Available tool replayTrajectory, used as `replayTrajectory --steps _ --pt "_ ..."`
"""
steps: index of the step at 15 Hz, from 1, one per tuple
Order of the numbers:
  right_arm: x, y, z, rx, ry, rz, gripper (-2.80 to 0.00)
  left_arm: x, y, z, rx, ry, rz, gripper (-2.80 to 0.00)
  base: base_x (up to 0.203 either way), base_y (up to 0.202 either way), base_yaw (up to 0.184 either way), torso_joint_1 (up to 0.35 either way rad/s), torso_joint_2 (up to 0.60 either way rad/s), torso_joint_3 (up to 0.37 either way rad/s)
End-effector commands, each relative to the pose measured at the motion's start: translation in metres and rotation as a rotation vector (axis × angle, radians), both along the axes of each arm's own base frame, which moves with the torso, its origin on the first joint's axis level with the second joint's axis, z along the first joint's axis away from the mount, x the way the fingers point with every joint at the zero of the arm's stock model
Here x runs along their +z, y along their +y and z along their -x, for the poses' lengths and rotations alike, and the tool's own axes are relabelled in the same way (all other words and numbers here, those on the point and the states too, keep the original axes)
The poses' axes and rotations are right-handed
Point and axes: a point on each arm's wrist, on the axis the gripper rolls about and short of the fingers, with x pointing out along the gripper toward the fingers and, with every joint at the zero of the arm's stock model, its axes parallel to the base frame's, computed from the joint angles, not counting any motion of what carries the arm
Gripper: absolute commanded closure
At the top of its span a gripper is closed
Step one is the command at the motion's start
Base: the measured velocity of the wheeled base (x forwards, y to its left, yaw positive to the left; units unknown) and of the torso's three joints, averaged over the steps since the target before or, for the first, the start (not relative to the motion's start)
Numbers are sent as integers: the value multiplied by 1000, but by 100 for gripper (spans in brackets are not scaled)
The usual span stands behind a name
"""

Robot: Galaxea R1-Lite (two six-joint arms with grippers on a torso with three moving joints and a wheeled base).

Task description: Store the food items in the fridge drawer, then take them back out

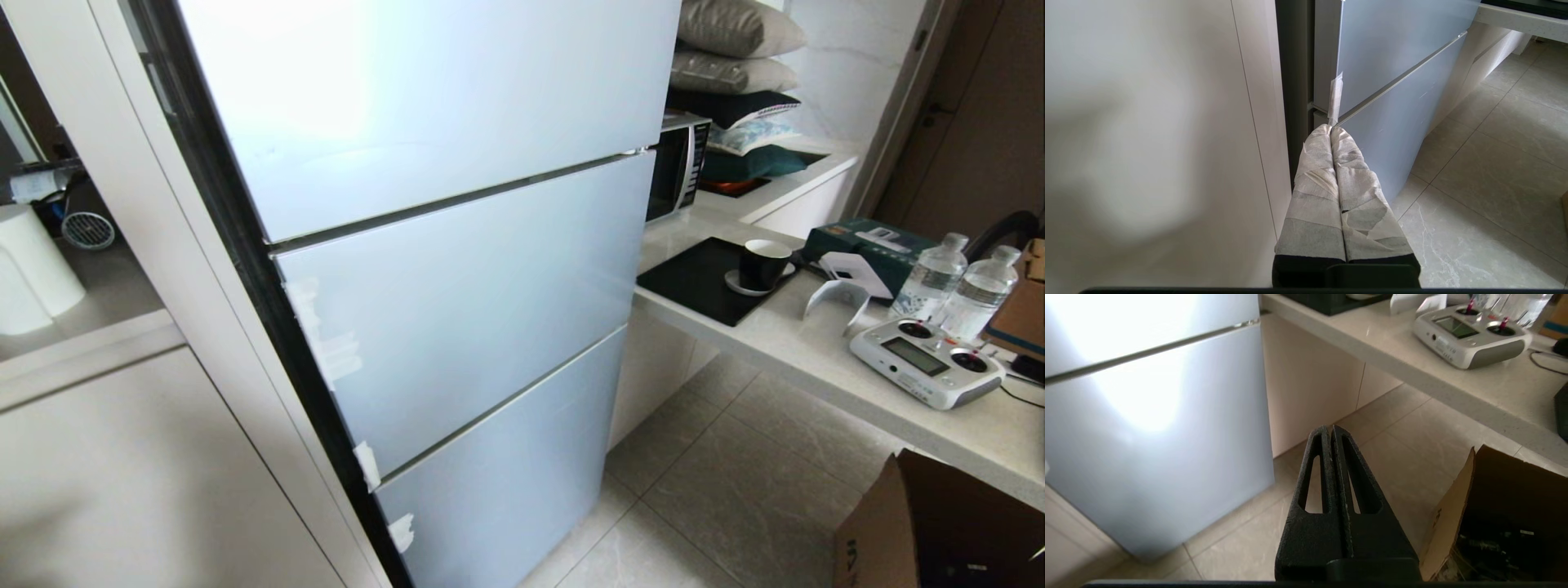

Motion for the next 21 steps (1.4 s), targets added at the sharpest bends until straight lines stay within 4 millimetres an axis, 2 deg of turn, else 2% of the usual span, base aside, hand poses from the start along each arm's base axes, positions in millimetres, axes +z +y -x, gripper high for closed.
replayTrajectory --steps 1,18,19,21 --pt "-1 0 2 -1 -16 0 0 0 0 0 0 1 -1 0 0 0 0 0 0 0" --pt "-1 0 2 -1 -16 0 0 0 0 0 2 0 -5 0 0 0 0 0 0 0" --pt "-1 0 2 -1 -16 0 0 6 0 2 3 -22 -7 0 0 0 0 0 0 0" --pt "-1 0 2 -1 -16 0 0 35 0 10 -6 -101 9 0 0 0 0 0 0 0"
